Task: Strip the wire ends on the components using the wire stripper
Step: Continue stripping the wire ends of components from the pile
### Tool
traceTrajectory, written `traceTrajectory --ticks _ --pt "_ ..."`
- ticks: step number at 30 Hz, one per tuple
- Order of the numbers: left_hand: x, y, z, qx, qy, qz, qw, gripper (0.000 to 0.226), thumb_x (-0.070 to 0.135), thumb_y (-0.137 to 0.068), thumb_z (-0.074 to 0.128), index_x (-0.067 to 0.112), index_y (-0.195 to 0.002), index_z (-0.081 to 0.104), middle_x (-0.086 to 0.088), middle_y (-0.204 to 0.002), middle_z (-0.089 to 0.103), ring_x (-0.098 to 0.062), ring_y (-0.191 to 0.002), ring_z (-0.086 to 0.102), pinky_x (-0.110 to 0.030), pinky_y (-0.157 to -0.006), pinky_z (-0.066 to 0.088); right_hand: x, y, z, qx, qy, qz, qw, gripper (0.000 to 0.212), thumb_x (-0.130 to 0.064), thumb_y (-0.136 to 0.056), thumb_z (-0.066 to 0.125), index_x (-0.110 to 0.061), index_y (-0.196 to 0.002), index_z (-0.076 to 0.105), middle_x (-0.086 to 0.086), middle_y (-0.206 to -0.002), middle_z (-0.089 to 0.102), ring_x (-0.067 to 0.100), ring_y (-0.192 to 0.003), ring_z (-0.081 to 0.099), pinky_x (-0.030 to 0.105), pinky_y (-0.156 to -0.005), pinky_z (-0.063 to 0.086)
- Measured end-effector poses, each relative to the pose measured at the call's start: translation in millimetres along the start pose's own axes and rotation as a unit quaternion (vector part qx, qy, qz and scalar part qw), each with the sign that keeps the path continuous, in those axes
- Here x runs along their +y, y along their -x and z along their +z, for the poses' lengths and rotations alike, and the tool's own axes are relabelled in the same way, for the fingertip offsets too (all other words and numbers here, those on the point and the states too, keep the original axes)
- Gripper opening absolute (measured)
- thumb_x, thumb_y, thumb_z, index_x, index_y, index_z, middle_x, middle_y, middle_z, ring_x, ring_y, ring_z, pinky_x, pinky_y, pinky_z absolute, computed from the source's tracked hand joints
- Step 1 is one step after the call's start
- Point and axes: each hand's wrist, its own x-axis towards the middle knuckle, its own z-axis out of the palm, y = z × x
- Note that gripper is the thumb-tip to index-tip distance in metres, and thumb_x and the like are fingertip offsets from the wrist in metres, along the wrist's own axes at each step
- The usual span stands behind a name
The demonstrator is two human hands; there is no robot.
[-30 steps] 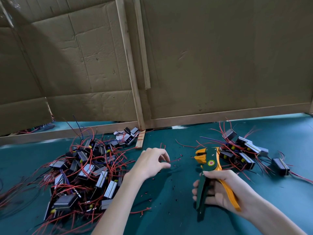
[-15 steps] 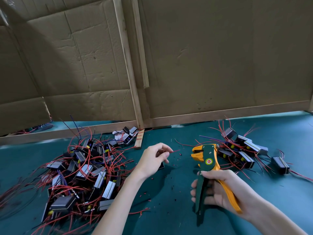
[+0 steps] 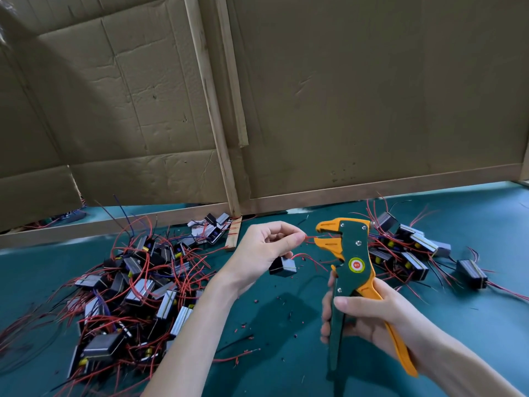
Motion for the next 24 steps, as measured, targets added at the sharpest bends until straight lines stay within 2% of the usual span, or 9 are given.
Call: traceTrajectory --ticks 5,7,10,15,19,24 --pt "12.0 5.5 -0.4 -0.010 -0.008 0.000 1.000 0.008 0.021 -0.084 0.071 0.014 -0.082 0.075 -0.007 -0.074 0.057 -0.013 -0.065 0.047 -0.021 -0.063 0.041 -3.8 5.6 5.8 -0.020 0.012 -0.016 1.000 0.067 -0.011 -0.056 0.094 0.001 -0.106 0.052 0.034 -0.082 0.058 0.047 -0.069 0.062 0.055 -0.068 0.053" --pt "14.8 7.1 -0.6 -0.020 -0.013 -0.004 1.000 0.008 0.021 -0.083 0.071 0.016 -0.080 0.076 -0.002 -0.070 0.058 -0.014 -0.065 0.046 -0.022 -0.063 0.040 -4.3 7.3 6.7 -0.021 0.020 -0.016 0.999 0.067 -0.012 -0.056 0.094 0.001 -0.107 0.052 0.034 -0.081 0.058 0.046 -0.070 0.062 0.053 -0.067 0.054" --pt "17.6 7.6 -1.4 -0.035 -0.012 -0.013 0.999 0.008 0.024 -0.082 0.071 0.022 -0.077 0.076 0.003 -0.067 0.057 -0.013 -0.064 0.046 -0.023 -0.063 0.038 -5.0 9.4 8.7 -0.032 0.038 -0.018 0.999 0.055 -0.014 -0.058 0.094 -0.001 -0.100 0.061 0.033 -0.081 0.059 0.044 -0.070 0.062 0.052 -0.068 0.054" --pt "20.3 7.8 -1.7 -0.046 -0.019 -0.013 0.999 0.014 0.039 -0.071 0.071 0.026 -0.073 0.076 0.006 -0.066 0.056 -0.012 -0.063 0.044 -0.025 -0.064 0.035 -7.1 10.5 11.7 -0.029 0.074 -0.014 0.997 0.044 -0.024 -0.057 0.095 -0.005 -0.087 0.070 0.029 -0.075 0.061 0.042 -0.065 0.062 0.047 -0.064 0.055" --pt "20.7 7.5 -4.3 -0.049 -0.034 -0.012 0.998 0.011 0.028 -0.083 0.070 0.026 -0.074 0.075 0.002 -0.070 0.055 -0.011 -0.065 0.043 -0.024 -0.064 0.035 -7.8 11.4 12.4 -0.012 0.098 -0.020 0.995 0.042 -0.033 -0.054 0.096 -0.011 -0.076 0.068 0.028 -0.066 0.058 0.036 -0.055 0.060 0.040 -0.056 0.053" --pt "20.4 7.6 -5.9 -0.064 -0.029 -0.007 0.998 0.014 0.022 -0.087 0.067 0.024 -0.075 0.074 0.009 -0.067 0.058 -0.008 -0.064 0.046 -0.015 -0.061 0.039 -1.6 13.8 20.7 0.036 0.127 -0.035 0.991 0.044 -0.040 -0.050 0.093 -0.012 -0.061 0.060 0.023 -0.054 0.054 0.028 -0.040 0.054 0.031 -0.046 0.048"
